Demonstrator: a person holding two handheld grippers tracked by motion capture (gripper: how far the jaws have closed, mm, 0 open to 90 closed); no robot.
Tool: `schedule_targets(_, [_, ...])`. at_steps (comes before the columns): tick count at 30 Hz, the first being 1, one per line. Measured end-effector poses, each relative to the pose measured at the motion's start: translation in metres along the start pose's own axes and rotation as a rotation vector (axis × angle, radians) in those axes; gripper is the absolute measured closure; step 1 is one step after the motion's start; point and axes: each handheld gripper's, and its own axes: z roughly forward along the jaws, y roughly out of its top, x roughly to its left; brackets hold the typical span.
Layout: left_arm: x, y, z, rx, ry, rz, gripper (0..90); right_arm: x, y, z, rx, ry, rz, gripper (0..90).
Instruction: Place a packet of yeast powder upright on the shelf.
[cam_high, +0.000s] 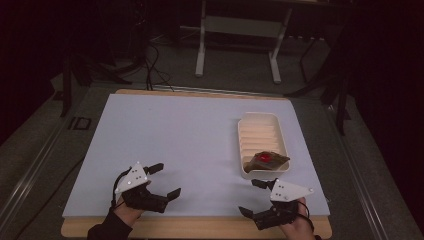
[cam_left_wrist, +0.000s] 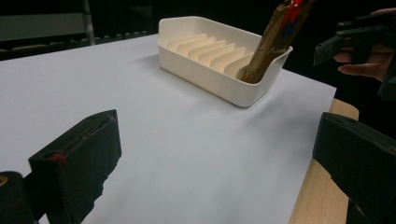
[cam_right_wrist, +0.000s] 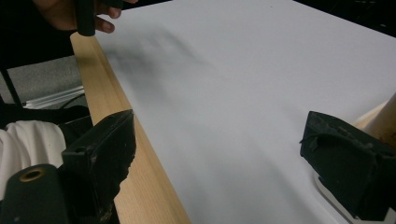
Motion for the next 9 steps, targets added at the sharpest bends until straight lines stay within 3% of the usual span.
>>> schedule_targets(9, [-0.0038, -0.0009, 0.0020, 0.007, -0.001, 0.022, 1.8, -0.0020, -0.0015, 0.0007, 0.004, 0.001, 0.006, 13.0])
